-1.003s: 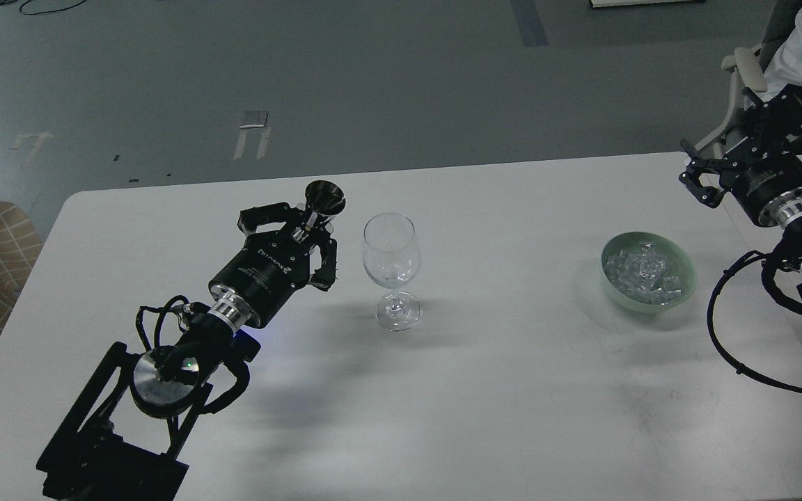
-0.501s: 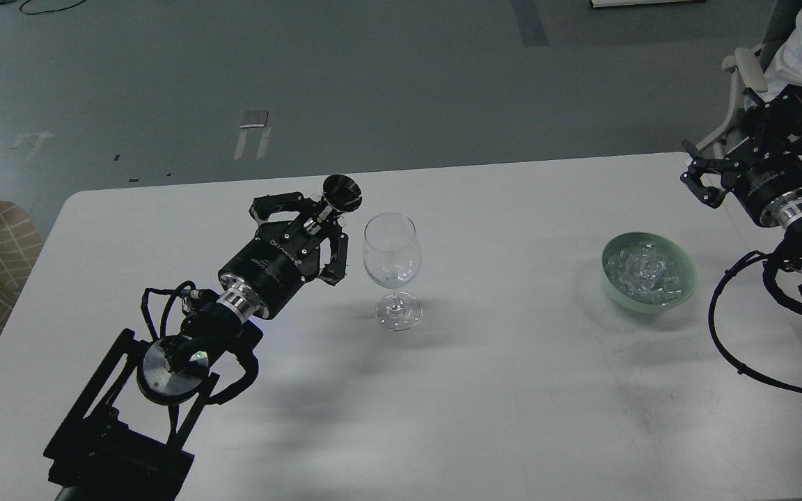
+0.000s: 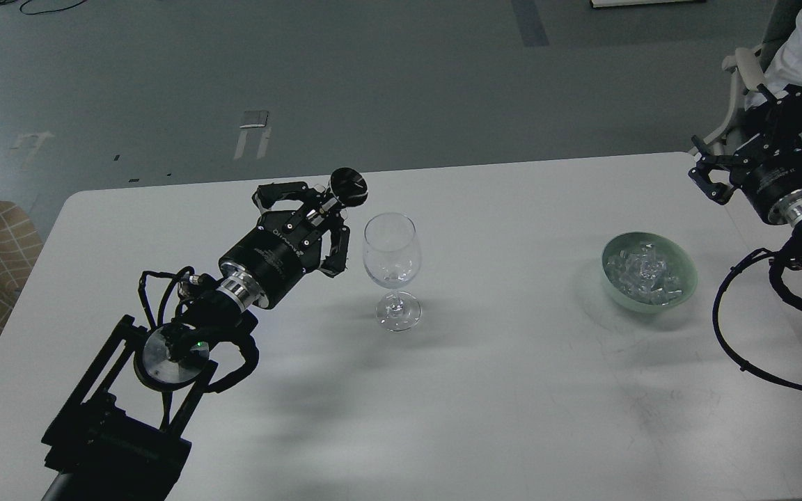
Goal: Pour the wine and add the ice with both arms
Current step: 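Carry the jigger with the left gripper to beside the wine glass, then tilt the jigger over the wine glass rim to pour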
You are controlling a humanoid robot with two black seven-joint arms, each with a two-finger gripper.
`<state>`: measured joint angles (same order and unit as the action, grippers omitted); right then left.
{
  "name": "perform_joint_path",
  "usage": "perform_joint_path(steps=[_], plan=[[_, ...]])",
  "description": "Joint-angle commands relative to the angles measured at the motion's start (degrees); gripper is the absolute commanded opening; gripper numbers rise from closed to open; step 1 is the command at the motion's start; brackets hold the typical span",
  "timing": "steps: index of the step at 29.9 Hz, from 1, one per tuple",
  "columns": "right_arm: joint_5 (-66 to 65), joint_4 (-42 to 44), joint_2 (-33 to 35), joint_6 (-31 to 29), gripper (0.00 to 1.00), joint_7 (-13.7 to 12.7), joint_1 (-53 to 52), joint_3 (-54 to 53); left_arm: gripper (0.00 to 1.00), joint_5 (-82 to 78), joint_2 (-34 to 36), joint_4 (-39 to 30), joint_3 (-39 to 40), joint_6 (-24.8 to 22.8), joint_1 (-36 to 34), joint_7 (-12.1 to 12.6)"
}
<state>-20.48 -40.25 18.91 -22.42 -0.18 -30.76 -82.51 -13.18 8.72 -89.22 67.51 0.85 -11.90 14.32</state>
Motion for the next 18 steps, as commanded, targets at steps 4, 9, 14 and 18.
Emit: perform_joint_path(steps=[4,9,14,18], plan=[[0.0,0.0,-0.01,0.0,1.0,0.0,0.0,-0.01,0.15,-3.77,-0.19,-0.17,-0.01,-0.06,-0.06,0.53],[0.0,0.0,-0.01,0.0,1.0,0.0,0.0,-0.01,0.15,-6.23,-0.19,-0.61,-0.01,-0.32,-0.06,0.8],[0.0,0.0,-0.01,0.0,1.0,0.0,0.0,-0.01,0.15,-7.65,0.16,-0.69,-0.1,-0.5,-0.06,0.88],[0.0,0.0,-0.01,0.0,1.0,0.0,0.0,-0.01,0.14,-11.06,0.77,-2.71,-0.1,-0.41,0.03,1.93]])
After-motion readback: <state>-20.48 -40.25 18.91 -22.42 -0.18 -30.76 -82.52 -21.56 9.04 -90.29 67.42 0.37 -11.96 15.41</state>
